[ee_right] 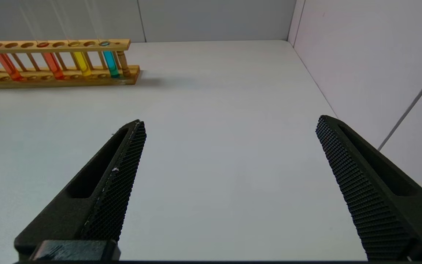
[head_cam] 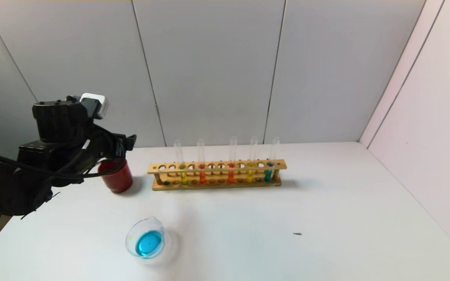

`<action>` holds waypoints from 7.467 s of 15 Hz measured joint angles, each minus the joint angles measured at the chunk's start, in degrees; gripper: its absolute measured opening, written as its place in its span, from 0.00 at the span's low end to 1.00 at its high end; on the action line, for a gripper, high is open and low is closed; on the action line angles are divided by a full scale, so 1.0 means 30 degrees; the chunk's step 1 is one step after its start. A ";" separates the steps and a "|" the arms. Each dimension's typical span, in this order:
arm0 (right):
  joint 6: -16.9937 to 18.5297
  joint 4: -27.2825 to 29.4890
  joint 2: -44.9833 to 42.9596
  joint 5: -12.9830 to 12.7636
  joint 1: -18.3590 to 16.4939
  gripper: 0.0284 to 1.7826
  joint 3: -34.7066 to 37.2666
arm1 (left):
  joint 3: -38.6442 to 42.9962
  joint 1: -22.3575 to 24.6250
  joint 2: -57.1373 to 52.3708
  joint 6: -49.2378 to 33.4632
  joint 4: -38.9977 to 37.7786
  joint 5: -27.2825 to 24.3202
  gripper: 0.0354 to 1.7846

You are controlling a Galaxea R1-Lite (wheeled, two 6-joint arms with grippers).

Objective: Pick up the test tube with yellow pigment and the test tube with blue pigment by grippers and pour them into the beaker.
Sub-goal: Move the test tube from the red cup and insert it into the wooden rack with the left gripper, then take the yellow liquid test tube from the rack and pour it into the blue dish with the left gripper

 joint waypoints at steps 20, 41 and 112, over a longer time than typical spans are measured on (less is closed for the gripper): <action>0.0000 0.0000 0.0000 0.0000 0.0000 0.95 0.0000 | 0.1764 -0.5404 0.3499 -0.3893 -0.5648 0.1646 0.98; 0.0000 0.0000 0.0000 0.0000 0.0000 0.95 0.0000 | -0.3080 -0.5356 0.8277 -0.3673 -0.5656 0.2215 0.66; 0.0000 0.0000 0.0000 0.0000 0.0000 0.95 0.0000 | 0.4600 -0.5148 -0.0931 0.7619 0.7408 0.3491 0.17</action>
